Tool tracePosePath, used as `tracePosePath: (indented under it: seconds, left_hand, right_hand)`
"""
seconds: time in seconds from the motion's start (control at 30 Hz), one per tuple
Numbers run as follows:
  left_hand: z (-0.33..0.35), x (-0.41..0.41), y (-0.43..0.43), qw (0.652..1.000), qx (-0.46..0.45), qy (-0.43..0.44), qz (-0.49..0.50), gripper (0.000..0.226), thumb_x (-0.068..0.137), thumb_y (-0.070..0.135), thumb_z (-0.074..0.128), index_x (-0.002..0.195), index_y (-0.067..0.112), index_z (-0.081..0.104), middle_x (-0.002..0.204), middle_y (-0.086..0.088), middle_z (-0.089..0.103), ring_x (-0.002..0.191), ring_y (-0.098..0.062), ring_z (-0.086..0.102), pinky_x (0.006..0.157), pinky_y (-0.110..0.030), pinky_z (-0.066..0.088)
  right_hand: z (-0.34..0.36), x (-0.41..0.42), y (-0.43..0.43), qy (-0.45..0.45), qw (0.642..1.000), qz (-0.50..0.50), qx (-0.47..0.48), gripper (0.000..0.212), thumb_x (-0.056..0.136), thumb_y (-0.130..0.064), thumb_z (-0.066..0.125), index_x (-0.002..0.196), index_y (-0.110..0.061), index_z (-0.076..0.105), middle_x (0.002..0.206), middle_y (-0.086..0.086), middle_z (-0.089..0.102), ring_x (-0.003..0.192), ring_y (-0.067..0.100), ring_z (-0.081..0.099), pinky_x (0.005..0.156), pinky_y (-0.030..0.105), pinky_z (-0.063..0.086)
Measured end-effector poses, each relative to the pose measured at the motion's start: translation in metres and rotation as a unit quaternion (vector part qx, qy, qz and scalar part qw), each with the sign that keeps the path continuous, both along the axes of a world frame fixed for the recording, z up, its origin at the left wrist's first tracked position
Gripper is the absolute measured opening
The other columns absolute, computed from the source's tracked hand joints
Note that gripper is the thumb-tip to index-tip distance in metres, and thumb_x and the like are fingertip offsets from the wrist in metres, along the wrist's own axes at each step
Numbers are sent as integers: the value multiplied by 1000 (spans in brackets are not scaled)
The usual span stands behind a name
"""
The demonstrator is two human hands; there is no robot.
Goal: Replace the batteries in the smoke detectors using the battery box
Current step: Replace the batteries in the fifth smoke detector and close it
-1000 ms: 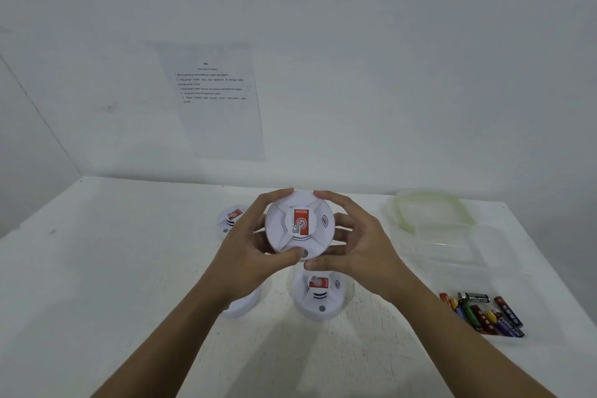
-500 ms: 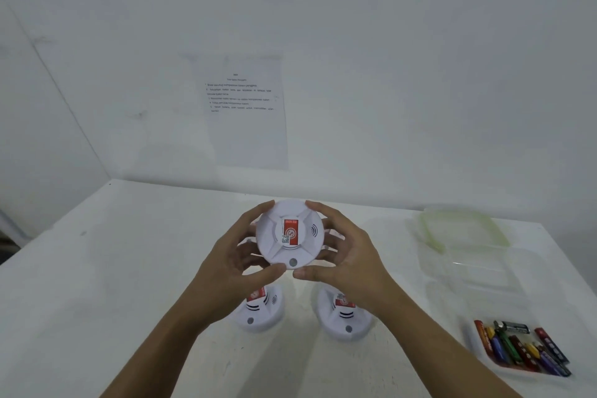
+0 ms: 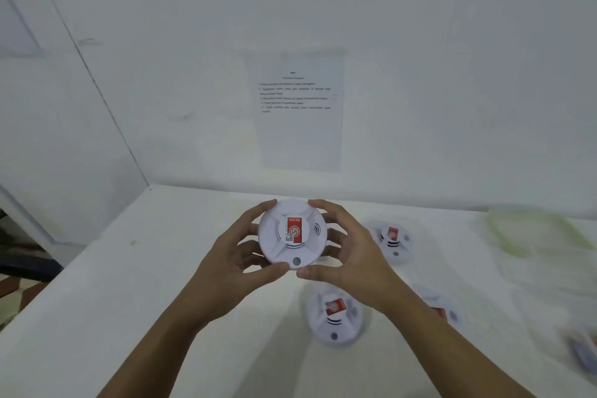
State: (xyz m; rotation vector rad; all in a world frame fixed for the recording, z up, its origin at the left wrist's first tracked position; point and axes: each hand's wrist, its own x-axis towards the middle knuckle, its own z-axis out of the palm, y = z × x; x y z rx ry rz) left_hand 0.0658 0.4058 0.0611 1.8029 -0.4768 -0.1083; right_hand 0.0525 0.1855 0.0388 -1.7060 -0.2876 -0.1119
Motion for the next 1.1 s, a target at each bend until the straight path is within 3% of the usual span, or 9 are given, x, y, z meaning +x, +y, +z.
tracePosePath:
  seconds: [0.17, 0.3, 0.47, 0.57, 0.67, 0.8, 0.93, 1.1]
  left_hand:
    - [-4, 24, 41, 1000, 9, -4, -17, 80, 80, 6, 82, 140, 46, 47, 120, 3, 68, 92, -30, 71, 88, -36, 59]
    - [-20, 39, 66, 999, 33, 6, -24, 79, 79, 10, 83, 141, 43, 46, 129, 9, 62, 92, -27, 72, 87, -33, 59]
    - [-49, 51, 86, 997, 69, 26, -20, 80, 77, 17, 86, 141, 41, 46, 135, 16, 55, 89, -24, 73, 83, -30, 59]
    - [-63, 59, 96, 994, 96, 39, -23, 80, 76, 20, 87, 141, 41, 45, 131, 10, 61, 87, -22, 73, 79, -25, 58]
    - [-79, 66, 102, 991, 119, 51, -25, 81, 75, 25, 88, 141, 43, 45, 130, 11, 62, 82, -20, 72, 80, -31, 60]
    - [-99, 75, 106, 988, 135, 59, -36, 81, 74, 31, 88, 141, 44, 44, 130, 12, 62, 84, -21, 72, 80, -36, 60]
    - [-108, 83, 105, 984, 163, 52, -46, 79, 74, 34, 88, 139, 45, 46, 122, 15, 66, 82, -18, 70, 77, -27, 59]
    - [-116, 91, 102, 977, 206, 23, -57, 78, 74, 38, 87, 140, 42, 45, 120, 23, 62, 74, -14, 63, 72, -22, 56]
  right_hand:
    - [-3, 15, 41, -11, 999, -30, -33, 89, 64, -18, 96, 137, -41, 49, 122, -16, 63, 108, 16, 65, 90, 35, 59]
    - [-17, 24, 67, -5, 995, -49, -83, 87, 64, -28, 95, 137, -39, 48, 128, -17, 59, 111, 10, 62, 87, 34, 59]
    - [-43, 32, 88, 13, 990, -64, -123, 86, 64, -30, 95, 137, -34, 49, 129, -19, 51, 109, 2, 59, 86, 26, 57]
    - [-59, 38, 98, 37, 987, -65, -141, 91, 65, -28, 94, 142, -27, 46, 129, -17, 50, 108, 3, 60, 87, 22, 56]
    - [-71, 44, 105, 48, 982, -61, -172, 88, 65, -30, 93, 141, -28, 48, 126, -13, 51, 109, 5, 57, 85, 19, 54]
    - [-78, 51, 111, 49, 972, -55, -225, 72, 65, -27, 92, 124, -35, 52, 110, -19, 53, 104, 0, 50, 81, 11, 44]
    - [-79, 56, 110, 54, 956, -52, -283, 69, 65, -27, 92, 124, -22, 56, 100, -25, 49, 100, 8, 47, 83, 22, 43]
    - [-84, 60, 108, 70, 950, -56, -300, 67, 65, -27, 93, 122, -15, 60, 100, -15, 56, 95, 13, 52, 83, 27, 47]
